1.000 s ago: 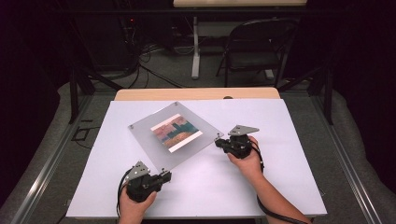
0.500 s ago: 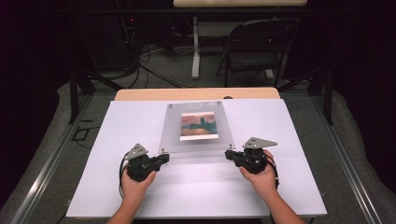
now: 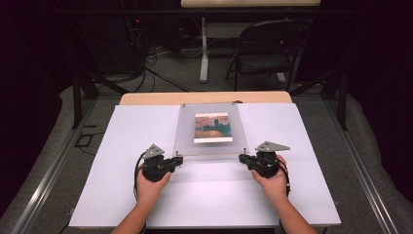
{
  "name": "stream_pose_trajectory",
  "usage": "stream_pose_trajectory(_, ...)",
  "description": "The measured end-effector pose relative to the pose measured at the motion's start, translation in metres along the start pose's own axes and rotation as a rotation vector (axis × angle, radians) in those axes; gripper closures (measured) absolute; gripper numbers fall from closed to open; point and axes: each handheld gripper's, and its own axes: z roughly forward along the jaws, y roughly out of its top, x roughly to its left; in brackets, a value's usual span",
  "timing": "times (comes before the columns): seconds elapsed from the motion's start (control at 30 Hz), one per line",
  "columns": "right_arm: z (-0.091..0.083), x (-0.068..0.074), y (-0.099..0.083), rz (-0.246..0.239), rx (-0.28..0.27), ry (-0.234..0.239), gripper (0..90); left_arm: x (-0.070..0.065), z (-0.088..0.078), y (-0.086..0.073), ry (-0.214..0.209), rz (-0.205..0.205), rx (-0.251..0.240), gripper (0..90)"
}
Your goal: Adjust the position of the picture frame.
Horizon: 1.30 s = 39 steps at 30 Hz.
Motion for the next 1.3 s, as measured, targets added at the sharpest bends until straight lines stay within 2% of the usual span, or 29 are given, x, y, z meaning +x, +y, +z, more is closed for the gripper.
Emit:
stream_pose_trajectory(0.27,0.006,0.002,-0.003,-0.019,0.035,0.001,85.0,0.004,0.003,-0.004,0.002,-0.003,0.022,84.8)
stream_pose_trajectory(0.7,0.011,0.0,-0.005,-0.017,0.047,-0.014,84.9,0.007,0.008,-0.005,0.002,-0.013,0.034,84.3)
stream_pose_trajectory(0.93,0.013,-0.004,-0.007,-0.006,0.047,-0.024,85.0,0.006,0.011,-0.005,0.002,0.0,0.044,84.4)
stream_pose_trajectory(1.3,0.013,-0.001,-0.01,-0.013,0.074,-0.012,85.0,0.006,0.01,-0.008,0.011,0.001,0.07,84.4)
